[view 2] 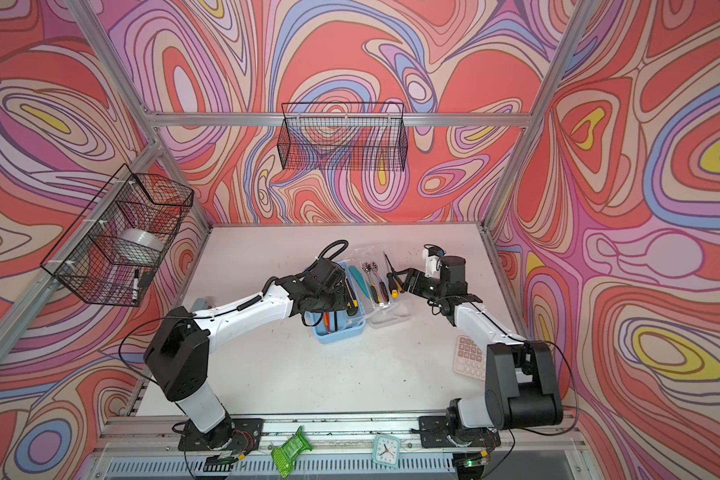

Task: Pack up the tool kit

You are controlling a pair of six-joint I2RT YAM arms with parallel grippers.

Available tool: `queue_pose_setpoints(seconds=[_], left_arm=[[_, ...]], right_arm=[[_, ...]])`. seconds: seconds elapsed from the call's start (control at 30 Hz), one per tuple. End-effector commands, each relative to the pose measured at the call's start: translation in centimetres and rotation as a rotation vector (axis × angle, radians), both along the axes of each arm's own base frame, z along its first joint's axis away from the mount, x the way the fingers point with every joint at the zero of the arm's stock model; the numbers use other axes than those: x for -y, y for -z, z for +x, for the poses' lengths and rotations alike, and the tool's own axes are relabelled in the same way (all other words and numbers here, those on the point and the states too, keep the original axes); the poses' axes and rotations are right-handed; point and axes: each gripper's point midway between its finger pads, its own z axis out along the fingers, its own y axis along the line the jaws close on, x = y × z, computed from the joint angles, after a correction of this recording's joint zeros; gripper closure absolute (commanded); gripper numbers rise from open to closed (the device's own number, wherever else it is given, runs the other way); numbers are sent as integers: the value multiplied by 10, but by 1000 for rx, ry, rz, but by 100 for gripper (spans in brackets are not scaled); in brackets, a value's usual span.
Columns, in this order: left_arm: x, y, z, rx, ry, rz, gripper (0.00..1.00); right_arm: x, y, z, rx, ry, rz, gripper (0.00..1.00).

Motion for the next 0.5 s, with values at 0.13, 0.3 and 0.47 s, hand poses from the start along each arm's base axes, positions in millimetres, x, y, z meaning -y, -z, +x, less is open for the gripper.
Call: queue_pose_setpoints(seconds=[0.13,0.3,0.47], left_arm=[[-36,-12,-13,25,-89,41,39],[-65,0,-30,-9,-157,57,42],[-84,15,-44,-45,-193,89,42]], right_arm=[[-8,3,-1,5,-43,51,24],[-9,3,1,4,-47,53,26],[-9,5,1,-1,-52,43,27]])
